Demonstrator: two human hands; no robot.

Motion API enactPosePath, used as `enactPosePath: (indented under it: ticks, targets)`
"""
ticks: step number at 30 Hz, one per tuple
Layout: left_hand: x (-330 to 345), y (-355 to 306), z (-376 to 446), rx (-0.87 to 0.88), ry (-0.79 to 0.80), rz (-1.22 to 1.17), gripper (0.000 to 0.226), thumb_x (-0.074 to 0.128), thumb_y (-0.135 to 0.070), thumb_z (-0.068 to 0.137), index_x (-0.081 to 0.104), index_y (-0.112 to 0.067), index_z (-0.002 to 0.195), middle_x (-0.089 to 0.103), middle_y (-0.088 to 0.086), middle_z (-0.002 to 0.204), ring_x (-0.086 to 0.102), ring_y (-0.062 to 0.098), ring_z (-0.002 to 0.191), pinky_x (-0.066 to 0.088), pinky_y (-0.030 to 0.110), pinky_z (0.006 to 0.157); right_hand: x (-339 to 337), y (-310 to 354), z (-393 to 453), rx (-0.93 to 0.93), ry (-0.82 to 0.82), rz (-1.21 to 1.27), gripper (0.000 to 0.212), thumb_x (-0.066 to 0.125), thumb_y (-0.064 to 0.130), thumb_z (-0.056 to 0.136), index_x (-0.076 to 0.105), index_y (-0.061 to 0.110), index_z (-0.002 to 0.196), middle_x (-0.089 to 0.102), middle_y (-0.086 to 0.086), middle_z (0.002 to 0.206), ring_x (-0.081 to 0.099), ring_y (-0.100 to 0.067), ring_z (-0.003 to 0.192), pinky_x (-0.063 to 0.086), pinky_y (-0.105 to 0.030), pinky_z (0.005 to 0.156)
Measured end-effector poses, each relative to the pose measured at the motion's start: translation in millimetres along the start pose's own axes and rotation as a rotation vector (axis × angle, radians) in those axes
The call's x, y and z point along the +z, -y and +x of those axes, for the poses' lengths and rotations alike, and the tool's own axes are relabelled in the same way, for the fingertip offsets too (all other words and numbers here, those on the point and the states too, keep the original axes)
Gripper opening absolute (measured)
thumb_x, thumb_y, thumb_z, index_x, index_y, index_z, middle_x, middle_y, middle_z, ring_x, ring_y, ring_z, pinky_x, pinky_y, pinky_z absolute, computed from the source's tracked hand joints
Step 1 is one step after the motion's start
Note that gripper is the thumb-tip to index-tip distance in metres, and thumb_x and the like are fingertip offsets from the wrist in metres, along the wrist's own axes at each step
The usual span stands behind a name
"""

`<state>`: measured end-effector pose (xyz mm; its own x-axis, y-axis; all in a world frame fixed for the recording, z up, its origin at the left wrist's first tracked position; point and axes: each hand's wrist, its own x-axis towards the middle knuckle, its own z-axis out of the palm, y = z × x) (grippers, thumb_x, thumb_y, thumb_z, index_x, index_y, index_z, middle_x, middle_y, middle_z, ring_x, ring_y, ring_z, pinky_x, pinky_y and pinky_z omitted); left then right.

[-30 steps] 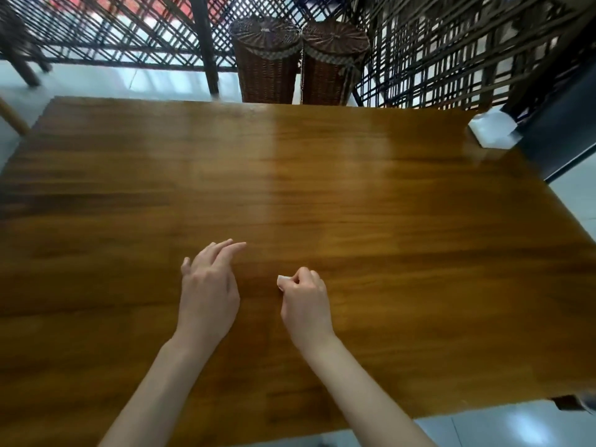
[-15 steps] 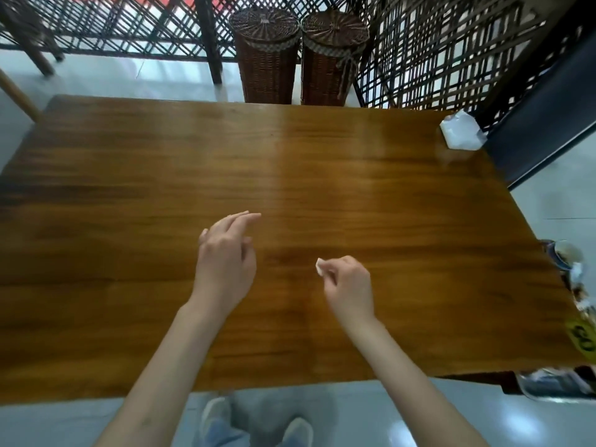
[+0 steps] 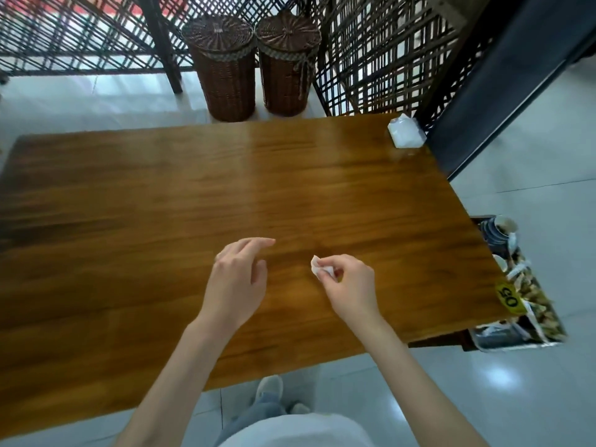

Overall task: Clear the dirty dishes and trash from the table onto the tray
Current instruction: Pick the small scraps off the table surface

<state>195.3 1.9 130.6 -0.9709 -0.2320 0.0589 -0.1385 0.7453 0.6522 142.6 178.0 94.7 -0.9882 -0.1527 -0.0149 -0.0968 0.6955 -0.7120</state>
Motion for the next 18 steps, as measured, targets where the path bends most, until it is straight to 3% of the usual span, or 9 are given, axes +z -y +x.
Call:
enactPosePath:
  ticks: [5,9,12,18]
  targets:
    - [6,7,13,-0.005,0.023,0.004,0.036,0.053,-0.005,0.091,0.059,-0.02,0.123,0.058,-0.002,0.124,0.047,0.016,0.122,0.039,0.033,0.105,4,-10,13,0.077,0.011,0.019,0.014,0.066,0.02,0.086,0.073,0.019,0.098,0.069,0.008,0.092,0.06,-0.003,0.081,0.045,-0.009,0.064]
    - [15,17,31,-0.065,-0.006,0.027,0.037,0.057,-0.004,0.089,0.059,-0.019,0.122,0.059,0.0,0.124,0.048,0.018,0.122,0.037,0.031,0.102,21,-17,32,0.111,0.068,0.001,0.017,0.065,0.021,0.086,0.072,0.02,0.102,0.069,0.01,0.095,0.058,0.003,0.077,0.045,-0.005,0.062]
    - [25,28,49,-0.141,-0.04,0.064,0.038,0.059,-0.004,0.087,0.06,-0.017,0.122,0.06,0.003,0.125,0.05,0.022,0.121,0.039,0.033,0.1,37,-18,55,0.107,0.126,0.009,0.02,0.066,0.019,0.087,0.071,0.019,0.106,0.071,0.006,0.099,0.063,-0.003,0.086,0.051,-0.011,0.072]
    - [56,70,109,-0.252,-0.137,0.09,0.039,0.058,-0.004,0.088,0.058,-0.017,0.125,0.059,0.004,0.126,0.049,0.022,0.121,0.04,0.034,0.101,80,-6,146,-0.11,0.18,0.009,0.021,0.064,0.013,0.087,0.071,0.013,0.107,0.072,0.0,0.1,0.065,-0.009,0.091,0.052,-0.017,0.079]
